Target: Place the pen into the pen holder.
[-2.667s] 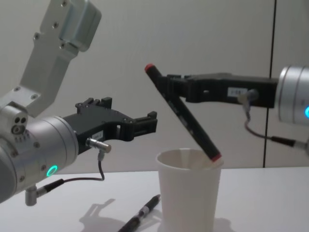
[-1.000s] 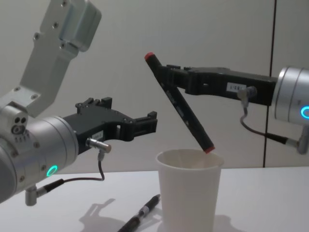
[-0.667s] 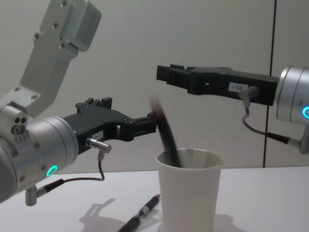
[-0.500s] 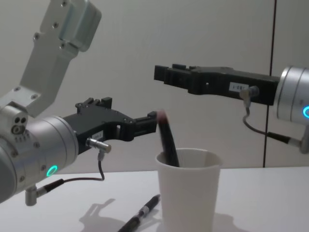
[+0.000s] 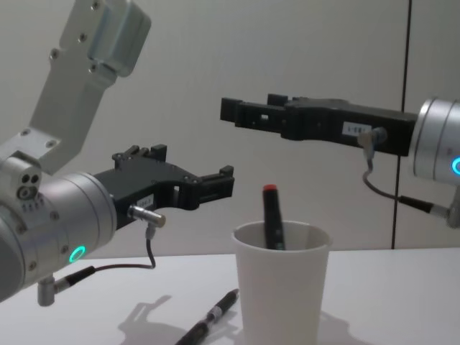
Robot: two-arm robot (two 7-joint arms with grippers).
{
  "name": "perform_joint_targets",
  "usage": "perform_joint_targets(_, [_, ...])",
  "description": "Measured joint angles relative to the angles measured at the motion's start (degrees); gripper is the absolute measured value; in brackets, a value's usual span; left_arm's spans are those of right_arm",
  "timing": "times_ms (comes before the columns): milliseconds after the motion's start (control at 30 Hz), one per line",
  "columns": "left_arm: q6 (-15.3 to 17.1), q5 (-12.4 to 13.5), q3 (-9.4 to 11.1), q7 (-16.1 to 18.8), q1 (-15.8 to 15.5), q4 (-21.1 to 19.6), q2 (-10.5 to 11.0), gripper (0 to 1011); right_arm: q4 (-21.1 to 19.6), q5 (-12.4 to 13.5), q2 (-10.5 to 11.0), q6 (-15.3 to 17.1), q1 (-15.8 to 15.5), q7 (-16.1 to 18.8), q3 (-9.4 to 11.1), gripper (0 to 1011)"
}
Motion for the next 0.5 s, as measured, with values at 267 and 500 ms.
perform_joint_targets(267, [0.0, 0.0, 0.0, 0.0, 0.0, 0.0, 0.0, 1001, -1.0, -0.1, 0.7, 1.3, 0.3, -1.4, 0.8, 1001])
perform_joint_targets(500, [0.0, 0.0, 0.0, 0.0, 0.0, 0.0, 0.0, 1001, -2.3, 0.1, 1.8, 3.0, 0.4, -4.0, 1.9, 1002])
